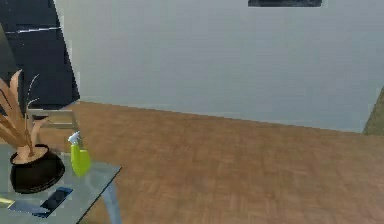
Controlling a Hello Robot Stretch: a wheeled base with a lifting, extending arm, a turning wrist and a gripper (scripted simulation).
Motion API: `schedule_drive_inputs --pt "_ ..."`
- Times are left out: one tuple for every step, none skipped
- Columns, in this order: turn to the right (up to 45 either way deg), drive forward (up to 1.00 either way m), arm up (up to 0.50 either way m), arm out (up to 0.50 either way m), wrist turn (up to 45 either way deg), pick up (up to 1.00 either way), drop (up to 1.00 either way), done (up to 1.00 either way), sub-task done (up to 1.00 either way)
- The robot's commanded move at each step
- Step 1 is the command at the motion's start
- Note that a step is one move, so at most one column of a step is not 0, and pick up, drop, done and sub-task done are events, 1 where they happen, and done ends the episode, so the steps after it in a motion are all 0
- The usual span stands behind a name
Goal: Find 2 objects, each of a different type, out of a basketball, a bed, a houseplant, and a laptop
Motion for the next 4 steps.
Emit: schedule_drive_inputs --pt "-42.0 0.0 0.0 0.0 0.0 0.0 0.0 0.0 0.0" --pt "0.0 0.0 0.0 0.0 0.0 0.0 0.0 0.0 1.0" --pt "-45.0 0.0 0.0 0.0 0.0 0.0 0.0 0.0 0.0" --pt "-45.0 0.0 0.0 0.0 0.0 0.0 0.0 0.0 0.0"
